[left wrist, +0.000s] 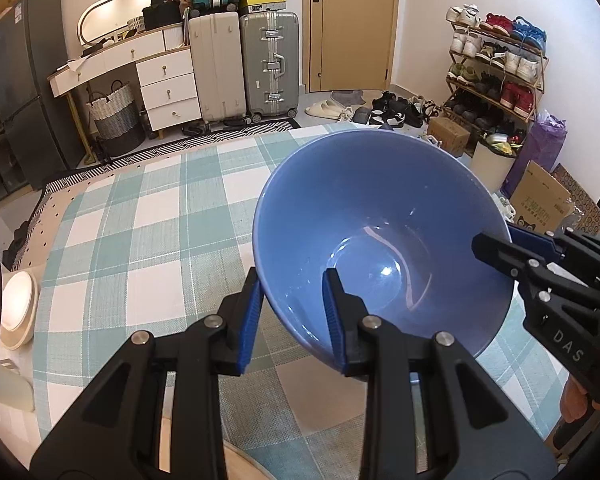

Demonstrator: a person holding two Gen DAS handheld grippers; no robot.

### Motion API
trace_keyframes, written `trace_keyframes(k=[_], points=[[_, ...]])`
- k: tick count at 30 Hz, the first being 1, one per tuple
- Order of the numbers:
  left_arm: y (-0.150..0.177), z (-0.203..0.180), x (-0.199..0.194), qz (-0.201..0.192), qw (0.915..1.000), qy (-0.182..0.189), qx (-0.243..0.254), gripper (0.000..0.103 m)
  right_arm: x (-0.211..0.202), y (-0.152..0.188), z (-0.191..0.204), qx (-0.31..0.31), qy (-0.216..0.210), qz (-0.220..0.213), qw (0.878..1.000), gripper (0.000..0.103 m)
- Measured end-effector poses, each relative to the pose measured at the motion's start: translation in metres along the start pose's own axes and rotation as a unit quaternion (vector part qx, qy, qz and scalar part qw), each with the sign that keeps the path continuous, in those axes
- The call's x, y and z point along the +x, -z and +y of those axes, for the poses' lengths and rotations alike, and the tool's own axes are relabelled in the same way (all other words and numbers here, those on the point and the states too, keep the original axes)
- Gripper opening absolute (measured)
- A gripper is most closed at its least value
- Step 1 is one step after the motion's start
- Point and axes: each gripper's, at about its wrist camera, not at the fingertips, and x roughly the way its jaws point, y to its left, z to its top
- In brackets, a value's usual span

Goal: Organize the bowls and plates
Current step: 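Lower the blue bowl into the other blue bowl with both tools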

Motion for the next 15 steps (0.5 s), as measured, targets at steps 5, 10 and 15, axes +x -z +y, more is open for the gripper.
trace_keyframes(k=[5,10,15], points=[[0.001,-0.002,0.01,0.004,0.9999,-0.009,0.009,0.026,0.004,0.003,0.001,-0.009,0.007,0.001,1.0,0.025],[0.002,-0.003,0.022,0.014,0.9998,-0.011,0.011,0.026,0.008,0.005,-0.002,-0.004,0.007,0.005,1.0,0.025],[0.003,-0.002,0.031,0.019,0.9996,-0.012,0.015,0.026,0.012,0.007,0.001,-0.01,0.017,0.01,1.0,0.025]])
